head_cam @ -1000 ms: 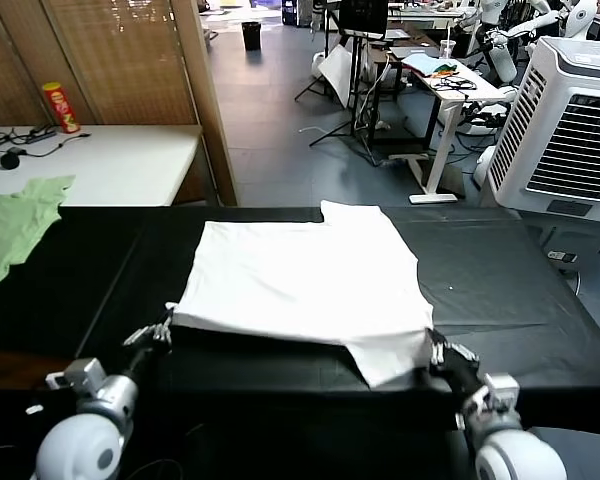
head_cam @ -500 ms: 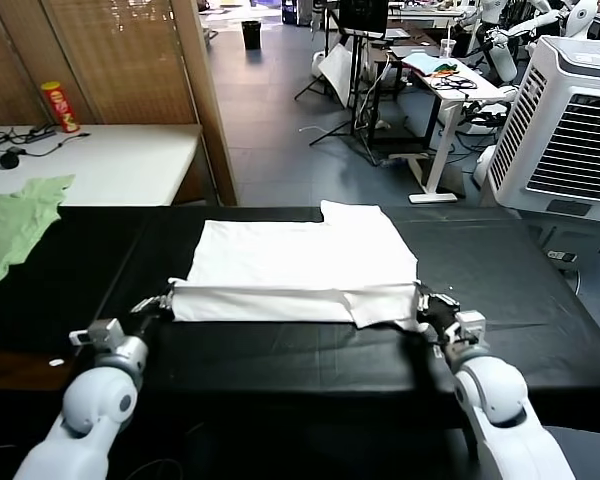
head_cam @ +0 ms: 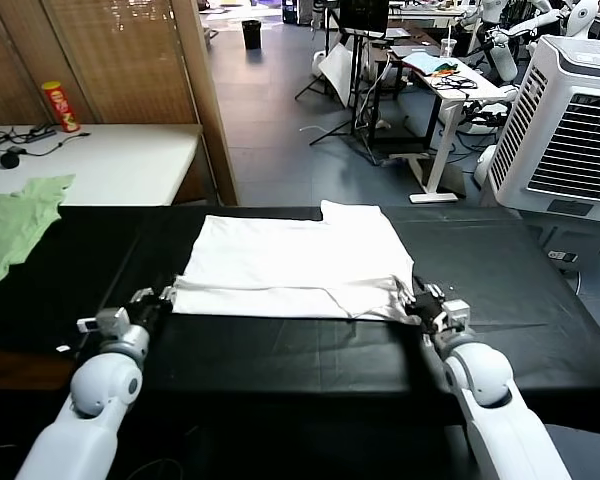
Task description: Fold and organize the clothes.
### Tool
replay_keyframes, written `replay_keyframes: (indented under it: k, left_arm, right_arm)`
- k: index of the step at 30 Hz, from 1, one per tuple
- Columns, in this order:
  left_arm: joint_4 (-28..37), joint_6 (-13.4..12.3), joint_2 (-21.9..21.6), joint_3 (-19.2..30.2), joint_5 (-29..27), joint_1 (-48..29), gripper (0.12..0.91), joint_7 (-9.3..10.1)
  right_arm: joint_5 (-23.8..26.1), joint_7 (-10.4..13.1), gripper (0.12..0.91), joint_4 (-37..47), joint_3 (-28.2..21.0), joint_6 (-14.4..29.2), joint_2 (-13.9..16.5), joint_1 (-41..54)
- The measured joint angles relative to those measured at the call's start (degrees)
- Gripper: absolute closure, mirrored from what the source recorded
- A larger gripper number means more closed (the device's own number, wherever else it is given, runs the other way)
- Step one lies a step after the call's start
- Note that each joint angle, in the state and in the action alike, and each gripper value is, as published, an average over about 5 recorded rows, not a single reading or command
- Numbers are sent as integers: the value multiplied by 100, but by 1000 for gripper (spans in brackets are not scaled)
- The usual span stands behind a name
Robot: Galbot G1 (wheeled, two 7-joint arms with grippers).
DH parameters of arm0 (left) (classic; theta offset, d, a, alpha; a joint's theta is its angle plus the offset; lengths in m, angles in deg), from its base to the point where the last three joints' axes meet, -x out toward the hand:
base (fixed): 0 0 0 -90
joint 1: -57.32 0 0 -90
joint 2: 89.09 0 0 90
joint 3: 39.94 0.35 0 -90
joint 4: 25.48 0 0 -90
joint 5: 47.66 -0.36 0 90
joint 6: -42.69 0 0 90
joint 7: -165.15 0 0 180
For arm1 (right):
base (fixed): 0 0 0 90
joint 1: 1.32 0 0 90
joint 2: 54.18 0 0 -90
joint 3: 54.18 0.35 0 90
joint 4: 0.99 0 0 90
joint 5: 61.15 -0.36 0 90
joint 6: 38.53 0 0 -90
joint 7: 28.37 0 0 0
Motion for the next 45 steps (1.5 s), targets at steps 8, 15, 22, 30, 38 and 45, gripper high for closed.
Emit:
replay_keyframes:
  k: [8, 15, 22, 30, 38, 45]
  left_arm:
    - [-131, 72, 17, -61, 106, 445, 233, -161]
    - [-41, 215, 20, -72, 371, 475, 355, -190]
    - [96, 214, 32, -73, 512, 401, 739, -201]
    - [-154, 226, -24, -86, 312, 700, 903, -127]
    - [-799, 412, -193, -202, 186, 1338, 904, 168]
    - [-1467, 532, -330, -327, 116, 1966, 904, 267]
  right_arm:
    - [-3, 9, 406, -11, -5, -7, -117, -200]
    - [22, 55, 651, 78, -35, -14, -235, -196]
    - [-81, 230, 893, 4, -40, -103, -237, -249]
    - [-509, 497, 903, -433, 117, -625, 44, -529]
    - [-802, 719, 903, -1090, 442, -1078, 311, -1249]
    - [-762, 698, 903, -1518, 760, -1099, 252, -1937]
